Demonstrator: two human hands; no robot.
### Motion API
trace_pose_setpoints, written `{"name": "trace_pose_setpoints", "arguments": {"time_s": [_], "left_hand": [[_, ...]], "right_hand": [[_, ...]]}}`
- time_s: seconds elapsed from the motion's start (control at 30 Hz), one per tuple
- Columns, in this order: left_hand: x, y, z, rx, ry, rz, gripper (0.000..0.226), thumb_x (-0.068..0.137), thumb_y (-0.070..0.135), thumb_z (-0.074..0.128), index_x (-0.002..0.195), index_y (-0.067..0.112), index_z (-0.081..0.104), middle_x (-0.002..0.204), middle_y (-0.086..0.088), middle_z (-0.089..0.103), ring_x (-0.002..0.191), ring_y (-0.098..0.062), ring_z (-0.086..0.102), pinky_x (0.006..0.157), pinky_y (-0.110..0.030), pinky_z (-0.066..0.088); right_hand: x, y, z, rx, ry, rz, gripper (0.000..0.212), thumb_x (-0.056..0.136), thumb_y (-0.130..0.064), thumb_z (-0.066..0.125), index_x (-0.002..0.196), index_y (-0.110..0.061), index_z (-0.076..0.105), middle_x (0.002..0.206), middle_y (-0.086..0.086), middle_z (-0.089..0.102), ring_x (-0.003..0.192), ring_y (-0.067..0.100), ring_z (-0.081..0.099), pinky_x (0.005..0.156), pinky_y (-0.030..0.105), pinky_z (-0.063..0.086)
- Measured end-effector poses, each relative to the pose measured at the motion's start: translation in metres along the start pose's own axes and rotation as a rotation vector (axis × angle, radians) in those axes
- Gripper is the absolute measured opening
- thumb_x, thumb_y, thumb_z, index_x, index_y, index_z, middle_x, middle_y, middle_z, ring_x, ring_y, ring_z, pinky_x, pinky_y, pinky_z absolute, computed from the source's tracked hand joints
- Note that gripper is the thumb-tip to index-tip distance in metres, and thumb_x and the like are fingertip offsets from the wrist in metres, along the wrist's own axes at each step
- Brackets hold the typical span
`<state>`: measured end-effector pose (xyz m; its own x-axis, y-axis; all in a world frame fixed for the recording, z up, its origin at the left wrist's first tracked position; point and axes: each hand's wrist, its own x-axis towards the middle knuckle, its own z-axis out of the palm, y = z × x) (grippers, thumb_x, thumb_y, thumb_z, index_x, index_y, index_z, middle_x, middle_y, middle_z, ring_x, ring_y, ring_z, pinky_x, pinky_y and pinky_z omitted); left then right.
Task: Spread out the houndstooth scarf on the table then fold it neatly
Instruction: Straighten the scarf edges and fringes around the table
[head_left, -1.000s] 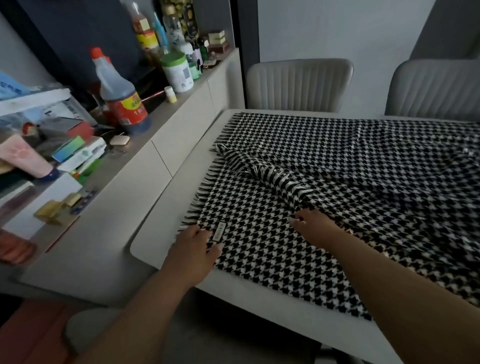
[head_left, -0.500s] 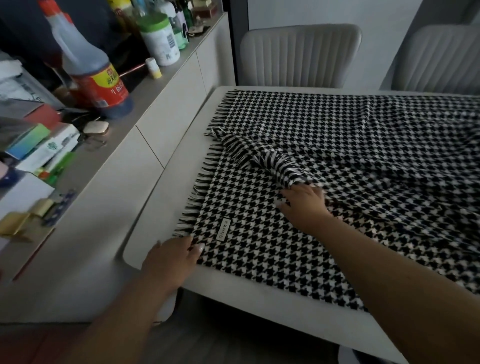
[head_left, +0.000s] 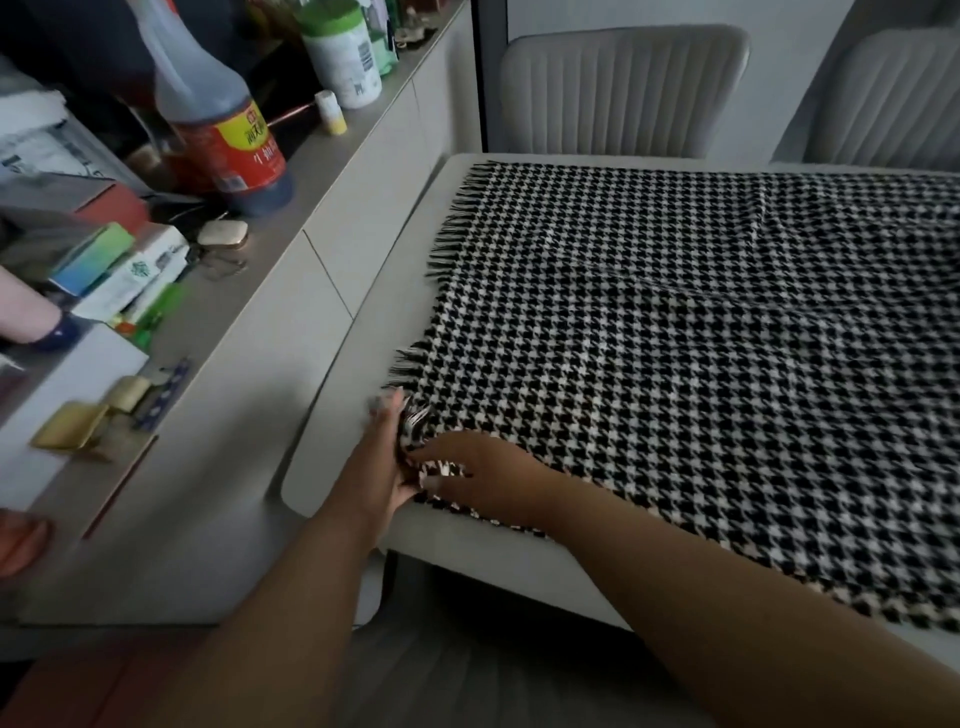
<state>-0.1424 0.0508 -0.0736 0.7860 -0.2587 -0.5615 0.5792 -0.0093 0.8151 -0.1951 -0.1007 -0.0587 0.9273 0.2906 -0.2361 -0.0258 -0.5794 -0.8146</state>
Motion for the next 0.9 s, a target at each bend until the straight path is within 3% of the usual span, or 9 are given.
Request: {"name": "trace_pose_setpoints", "arguments": {"time_s": [0.07, 0.2, 0.33, 0.4, 0.53, 0.6, 0.7, 0.8, 0.9], "left_hand": [[0.001, -0.002, 0.000, 0.128, 0.022, 0.021, 0.055, 0.084, 0.068, 0.051, 0.134, 0.045, 0.048, 0.143, 0.010, 0.046, 0.128, -0.019, 0.048, 0.100, -0.051, 0.046], [0.003, -0.009, 0.005, 0.376, 0.177, -0.011, 0.038, 0.081, 0.046, 0.069, 0.112, 0.022, 0.068, 0.119, -0.001, 0.066, 0.108, -0.020, 0.062, 0.100, -0.044, 0.049], [0.007, -0.016, -0.009, 0.600, 0.342, 0.024, 0.025, 0.090, 0.021, 0.064, 0.112, 0.011, 0.070, 0.110, -0.005, 0.067, 0.099, -0.024, 0.063, 0.095, -0.038, 0.051], [0.007, -0.017, -0.012, 0.590, 0.357, 0.036, 0.014, 0.090, 0.022, 0.060, 0.094, 0.017, 0.073, 0.102, -0.006, 0.069, 0.092, -0.026, 0.064, 0.091, -0.038, 0.052], [0.001, -0.013, 0.001, 0.946, 0.472, 0.107, 0.037, 0.092, 0.026, 0.045, 0.058, 0.013, 0.053, 0.079, -0.014, 0.061, 0.072, -0.026, 0.053, 0.067, -0.030, 0.042], [-0.006, -0.005, 0.014, 1.086, 0.576, 0.276, 0.035, 0.084, 0.026, 0.047, 0.054, 0.010, 0.051, 0.078, -0.020, 0.060, 0.064, -0.028, 0.053, 0.054, -0.027, 0.040], [-0.010, 0.000, 0.045, 1.177, 0.490, 0.509, 0.031, 0.082, 0.023, 0.055, 0.062, 0.001, 0.062, 0.071, -0.020, 0.063, 0.064, -0.033, 0.059, 0.058, -0.032, 0.046], [-0.020, 0.002, 0.092, 1.196, 0.239, 0.628, 0.017, 0.088, 0.019, 0.062, 0.076, 0.009, 0.068, 0.067, -0.009, 0.064, 0.064, -0.027, 0.060, 0.057, -0.027, 0.043], [-0.027, -0.005, 0.134, 1.197, 0.015, 0.602, 0.021, 0.095, 0.022, 0.056, 0.105, 0.007, 0.067, 0.066, -0.006, 0.062, 0.048, -0.019, 0.053, 0.046, -0.024, 0.038]], "right_hand": [[-0.009, 0.011, 0.001, 0.013, 0.018, 0.057, 0.039, 0.093, -0.038, 0.056, 0.131, -0.026, 0.057, 0.136, -0.005, 0.051, 0.121, 0.008, 0.048, 0.094, 0.016, 0.034], [-0.024, 0.020, -0.002, 0.048, 0.053, 0.179, 0.038, 0.093, -0.040, 0.055, 0.129, -0.028, 0.057, 0.134, -0.009, 0.053, 0.119, 0.008, 0.051, 0.089, 0.019, 0.038], [-0.043, 0.032, -0.010, -0.168, 0.217, 0.254, 0.044, 0.095, -0.042, 0.051, 0.134, -0.023, 0.052, 0.138, -0.002, 0.049, 0.127, 0.016, 0.045, 0.102, 0.031, 0.040], [-0.054, 0.041, -0.018, -0.321, 0.193, 0.402, 0.048, 0.095, -0.047, 0.046, 0.136, -0.021, 0.046, 0.139, 0.003, 0.045, 0.129, 0.023, 0.040, 0.101, 0.037, 0.041], [-0.078, 0.050, -0.035, -0.329, -0.060, 0.580, 0.050, 0.096, -0.052, 0.041, 0.117, -0.009, 0.054, 0.121, 0.012, 0.055, 0.108, 0.027, 0.054, 0.082, 0.035, 0.046], [-0.093, 0.053, -0.044, -0.292, 0.006, 0.595, 0.055, 0.095, -0.054, 0.041, 0.126, -0.010, 0.051, 0.124, 0.011, 0.054, 0.112, 0.028, 0.053, 0.088, 0.037, 0.047], [-0.118, 0.064, -0.061, -0.414, -0.066, 0.657, 0.059, 0.096, -0.054, 0.036, 0.132, -0.009, 0.048, 0.113, 0.009, 0.054, 0.110, 0.028, 0.049, 0.089, 0.036, 0.043], [-0.146, 0.073, -0.077, -0.349, -0.166, 0.725, 0.055, 0.099, -0.050, 0.032, 0.130, -0.009, 0.052, 0.129, 0.011, 0.055, 0.114, 0.028, 0.053, 0.093, 0.036, 0.043], [-0.184, 0.076, -0.100, -0.320, -0.008, 0.793, 0.041, 0.099, -0.051, 0.031, 0.100, -0.017, 0.054, 0.101, 0.005, 0.057, 0.088, 0.018, 0.055, 0.076, 0.029, 0.044]]}}
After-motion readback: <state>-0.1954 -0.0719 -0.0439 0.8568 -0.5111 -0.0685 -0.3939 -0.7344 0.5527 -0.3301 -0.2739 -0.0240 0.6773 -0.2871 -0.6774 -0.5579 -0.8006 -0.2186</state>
